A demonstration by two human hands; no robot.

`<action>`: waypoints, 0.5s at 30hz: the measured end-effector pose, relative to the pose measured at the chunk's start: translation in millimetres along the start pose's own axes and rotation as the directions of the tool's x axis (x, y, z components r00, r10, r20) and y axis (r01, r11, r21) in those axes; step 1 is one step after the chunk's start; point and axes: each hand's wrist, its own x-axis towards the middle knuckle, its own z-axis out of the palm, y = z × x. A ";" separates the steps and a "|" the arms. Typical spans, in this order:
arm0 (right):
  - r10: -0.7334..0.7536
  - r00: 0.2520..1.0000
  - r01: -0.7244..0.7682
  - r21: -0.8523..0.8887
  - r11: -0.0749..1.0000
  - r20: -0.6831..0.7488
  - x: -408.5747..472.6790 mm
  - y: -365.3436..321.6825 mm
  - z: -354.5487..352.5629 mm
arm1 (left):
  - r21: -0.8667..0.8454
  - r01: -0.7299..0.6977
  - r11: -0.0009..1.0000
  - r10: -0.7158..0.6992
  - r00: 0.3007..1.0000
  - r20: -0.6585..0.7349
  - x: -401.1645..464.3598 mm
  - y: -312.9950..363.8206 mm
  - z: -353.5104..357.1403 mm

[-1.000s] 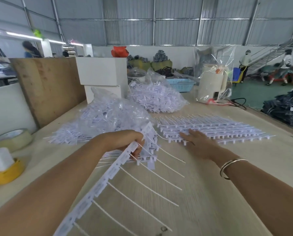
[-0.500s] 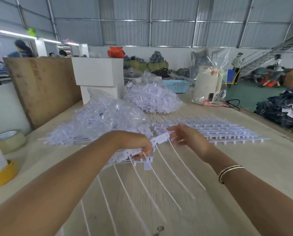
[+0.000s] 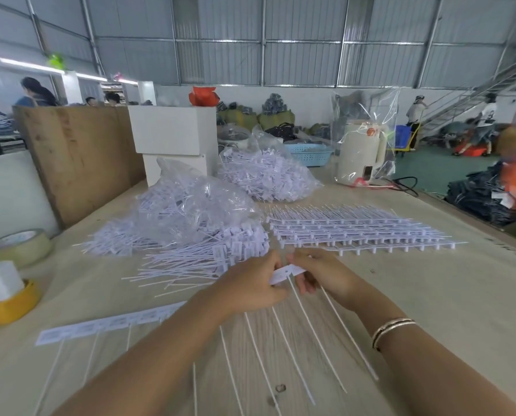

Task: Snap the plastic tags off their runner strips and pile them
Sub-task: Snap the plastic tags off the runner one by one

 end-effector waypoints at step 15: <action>-0.243 0.966 0.246 -0.031 0.969 0.089 -8.6 14.8 4.3 | 0.237 -0.157 0.959 0.235 0.907 -0.349 -20.1 -12.8 17.2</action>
